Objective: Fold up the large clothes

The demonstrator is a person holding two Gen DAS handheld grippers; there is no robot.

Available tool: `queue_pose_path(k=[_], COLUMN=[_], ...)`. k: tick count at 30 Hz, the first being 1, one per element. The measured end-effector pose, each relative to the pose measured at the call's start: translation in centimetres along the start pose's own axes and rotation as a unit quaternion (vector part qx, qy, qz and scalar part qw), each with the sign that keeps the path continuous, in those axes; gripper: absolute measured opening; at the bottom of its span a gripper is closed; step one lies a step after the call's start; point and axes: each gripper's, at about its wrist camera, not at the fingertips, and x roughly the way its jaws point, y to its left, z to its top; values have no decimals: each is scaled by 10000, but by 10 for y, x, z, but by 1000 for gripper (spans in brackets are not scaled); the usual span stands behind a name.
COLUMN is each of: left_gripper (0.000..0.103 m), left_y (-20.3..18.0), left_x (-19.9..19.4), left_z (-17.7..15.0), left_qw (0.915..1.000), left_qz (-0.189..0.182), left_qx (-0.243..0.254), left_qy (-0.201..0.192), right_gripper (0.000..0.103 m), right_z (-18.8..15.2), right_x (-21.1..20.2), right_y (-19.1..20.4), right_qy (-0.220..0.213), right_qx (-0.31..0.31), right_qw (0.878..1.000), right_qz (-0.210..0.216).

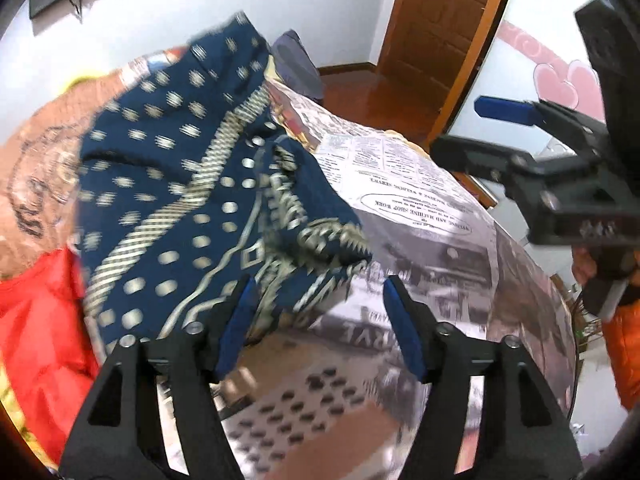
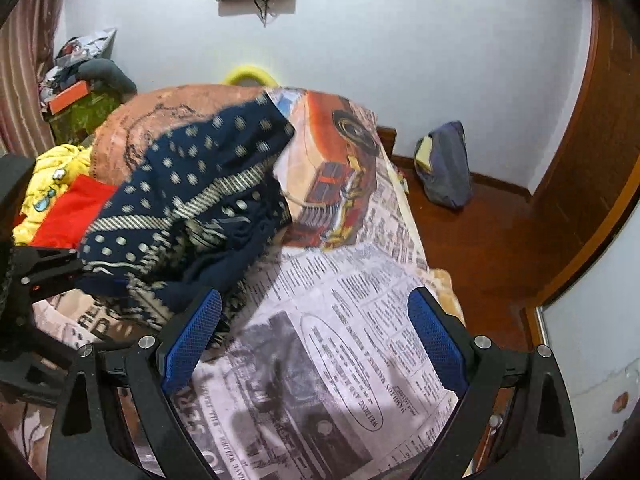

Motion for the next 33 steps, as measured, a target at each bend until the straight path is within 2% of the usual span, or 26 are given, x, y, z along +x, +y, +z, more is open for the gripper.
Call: queue_pose_path(k=[4, 8, 10, 12, 15, 17, 21, 23, 26, 29, 33], left_gripper=[69, 78, 79, 79, 79, 80, 81, 83, 84, 84, 84], left_y=[16, 70, 97, 126, 149, 157, 153, 153, 155, 152, 147], left_x=[-40, -49, -51, -46, -22, -5, 3, 5, 8, 5, -6], left_z=[1, 18, 20, 16, 12, 6, -9, -10, -13, -12, -2], left_qw=[9986, 9924, 9871, 9833, 9813, 9795, 9792, 9798, 9805, 9795, 9817], left_qz=[418, 1036, 1379, 1537, 1543, 1623, 1702, 1666, 1578, 1679, 1618], left_qx=[-5, -278, -495, -778, -1105, -1194, -1085, -1070, -1145, -1075, -951], left_qy=[-337, -607, -647, -581, -323, -40, -223, -271, -267, -286, -321], right_gripper=[93, 93, 93, 93, 93, 93, 93, 93, 93, 93, 93], right_z=[16, 31, 35, 37, 32, 24, 0, -10, -23, -19, 2], right_x=[-6, 10, 25, 41, 71, 90, 105, 105, 98, 85, 62], right_y=[12, 35, 50, 61, 74, 74, 48, 30, 4, -8, -12], right_qy=[-182, -178, -85, 47, 302, 529, 767, 819, 842, 841, 506], right_qx=[-31, -107, -179, -240, -359, -420, -345, -197, 15, 186, 404], right_qw=[9995, 9979, 9966, 9957, 9942, 9948, 9955, 9954, 9962, 9963, 9966], right_qz=[266, 622, 800, 895, 966, 766, 433, 449, 237, 75, 515])
